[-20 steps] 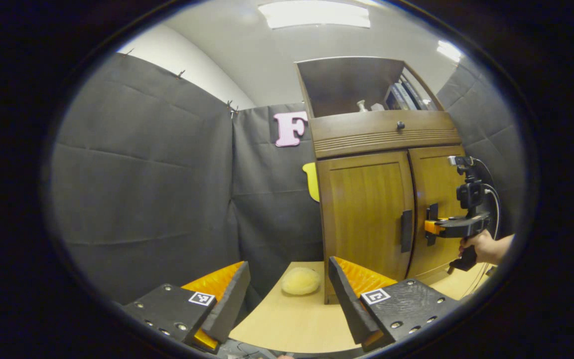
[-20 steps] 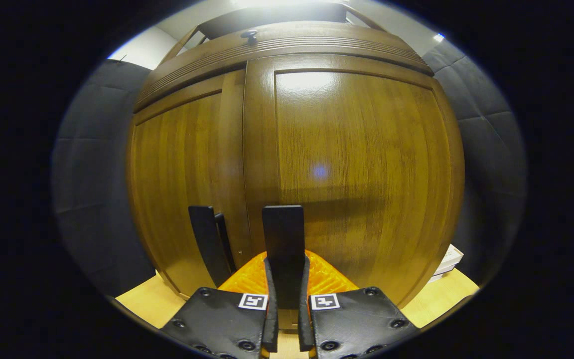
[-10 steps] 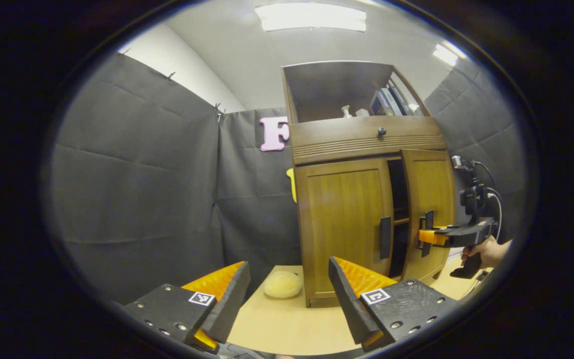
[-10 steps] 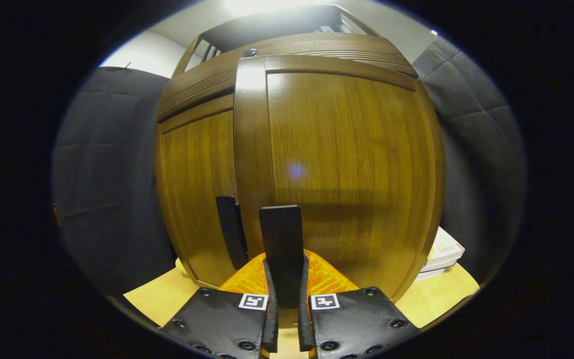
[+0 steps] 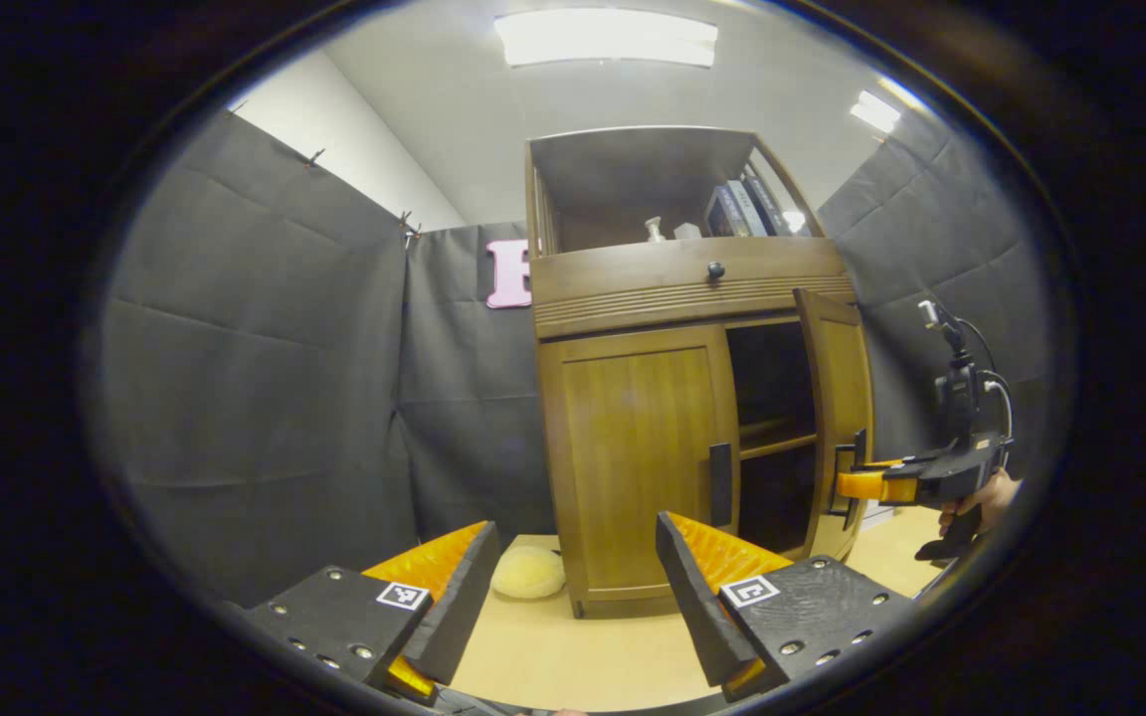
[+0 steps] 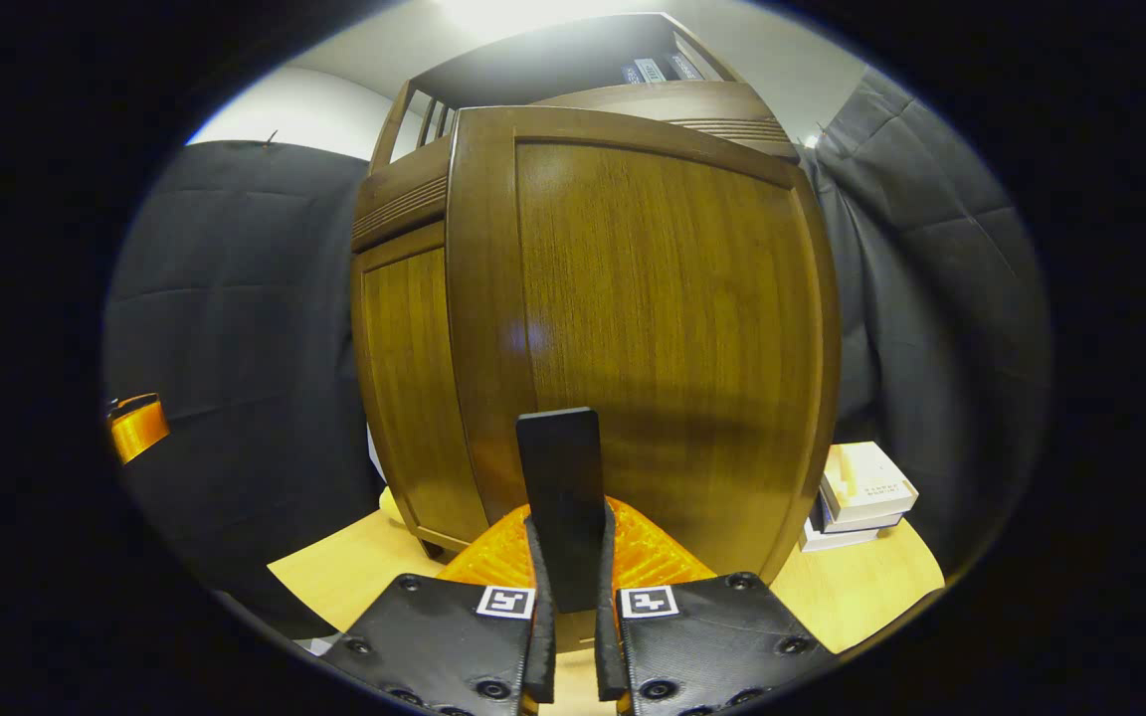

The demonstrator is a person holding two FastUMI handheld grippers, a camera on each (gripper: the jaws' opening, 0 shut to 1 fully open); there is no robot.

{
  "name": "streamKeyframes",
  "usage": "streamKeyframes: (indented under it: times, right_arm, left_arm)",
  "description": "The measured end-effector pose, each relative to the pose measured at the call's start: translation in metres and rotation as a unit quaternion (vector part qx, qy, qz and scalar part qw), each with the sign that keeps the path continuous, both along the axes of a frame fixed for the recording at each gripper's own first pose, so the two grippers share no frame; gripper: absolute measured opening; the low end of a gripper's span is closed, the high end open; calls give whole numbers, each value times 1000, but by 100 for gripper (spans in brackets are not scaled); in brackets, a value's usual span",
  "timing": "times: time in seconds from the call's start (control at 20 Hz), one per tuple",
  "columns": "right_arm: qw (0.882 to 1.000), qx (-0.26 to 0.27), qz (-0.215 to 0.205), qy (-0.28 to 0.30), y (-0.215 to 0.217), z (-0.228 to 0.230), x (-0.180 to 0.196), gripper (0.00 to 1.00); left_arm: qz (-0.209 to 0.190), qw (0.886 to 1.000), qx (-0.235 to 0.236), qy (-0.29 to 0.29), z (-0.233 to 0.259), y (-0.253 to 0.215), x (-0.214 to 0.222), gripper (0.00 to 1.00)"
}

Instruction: Open the right door of the double-door shoe cabinet with the right hand, and open the left door with the left hand.

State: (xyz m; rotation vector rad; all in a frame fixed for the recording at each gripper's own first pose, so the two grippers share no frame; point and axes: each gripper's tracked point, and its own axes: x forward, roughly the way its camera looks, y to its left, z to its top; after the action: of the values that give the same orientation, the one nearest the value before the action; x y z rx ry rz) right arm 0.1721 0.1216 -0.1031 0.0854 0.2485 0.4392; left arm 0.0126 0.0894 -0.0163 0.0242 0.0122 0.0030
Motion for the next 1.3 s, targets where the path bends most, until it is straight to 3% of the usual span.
streamKeyframes:
  times: [0.3,0.9,0.95,1.15,1.3]
  right_arm:
    - [1000,-3,12,7,-33,0,-23,14]
    - [1000,-3,-10,14,-104,3,-50,17]
    - [1000,-3,-11,15,-109,3,-51,14]
    - [1000,-14,-14,14,-130,2,-53,17]
    - [1000,-13,-16,16,-145,2,-53,14]
  left_arm:
    - [-32,999,-4,-1,3,-21,5,92]
    - [-78,997,-2,-3,8,-35,6,91]
    - [-81,997,0,-3,9,-35,7,91]
    - [-90,996,4,-4,10,-37,8,92]
    - [-89,996,6,-5,10,-37,9,92]
